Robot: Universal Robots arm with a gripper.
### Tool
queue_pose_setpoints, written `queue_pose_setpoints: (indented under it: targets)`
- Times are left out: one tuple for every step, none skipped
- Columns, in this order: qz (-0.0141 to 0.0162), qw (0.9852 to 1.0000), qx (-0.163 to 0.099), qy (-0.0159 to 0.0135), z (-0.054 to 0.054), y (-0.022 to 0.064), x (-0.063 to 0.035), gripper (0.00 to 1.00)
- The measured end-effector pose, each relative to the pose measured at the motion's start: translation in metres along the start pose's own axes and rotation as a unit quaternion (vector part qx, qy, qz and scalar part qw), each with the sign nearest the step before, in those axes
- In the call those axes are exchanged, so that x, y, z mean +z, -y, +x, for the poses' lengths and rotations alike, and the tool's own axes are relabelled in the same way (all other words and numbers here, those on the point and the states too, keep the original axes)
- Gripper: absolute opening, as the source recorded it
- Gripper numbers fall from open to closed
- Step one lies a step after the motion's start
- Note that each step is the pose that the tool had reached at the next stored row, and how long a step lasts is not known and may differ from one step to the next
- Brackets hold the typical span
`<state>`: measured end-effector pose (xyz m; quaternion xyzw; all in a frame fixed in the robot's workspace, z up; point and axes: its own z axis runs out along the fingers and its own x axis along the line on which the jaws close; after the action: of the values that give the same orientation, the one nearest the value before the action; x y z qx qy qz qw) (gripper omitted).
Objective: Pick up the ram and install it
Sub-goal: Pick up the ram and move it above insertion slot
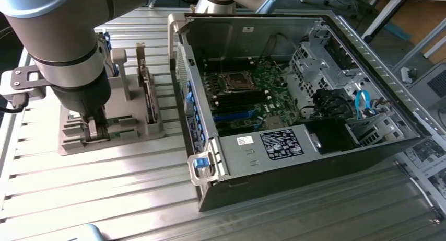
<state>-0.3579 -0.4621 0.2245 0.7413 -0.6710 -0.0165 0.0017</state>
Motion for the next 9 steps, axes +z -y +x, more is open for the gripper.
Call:
queue_pose_setpoints:
  targets:
    - [0.0,1.0,0.0,0.0,0.0005,0.0,0.0003,0.36]
    - [0.0,1.0,0.0,0.0,0.0012,-0.0001,0.0008,0.36]
    - [0.0,1.0,0.0,0.0,0.002,-0.0002,0.0014,0.36]
    - [0.0,1.0,0.0,0.0,0.0025,-0.0002,0.0018,0.36]
    - [0.0,1.0,0.0,0.0,0.0025,-0.0002,0.002,0.36]
    - [-0.0001,1.0,-0.001,0.0,0.0025,-0.0002,0.0024,0.36]
    - [0.0,1.0,-0.001,0.0,0.0026,-0.0002,0.0031,0.36]
    - [-0.0001,1.0,-0.001,0.0,0.0026,-0.0002,0.0038,0.36]
    - [-0.0001,1.0,-0.001,0.0,0.0026,-0.0002,0.0042,0.36]
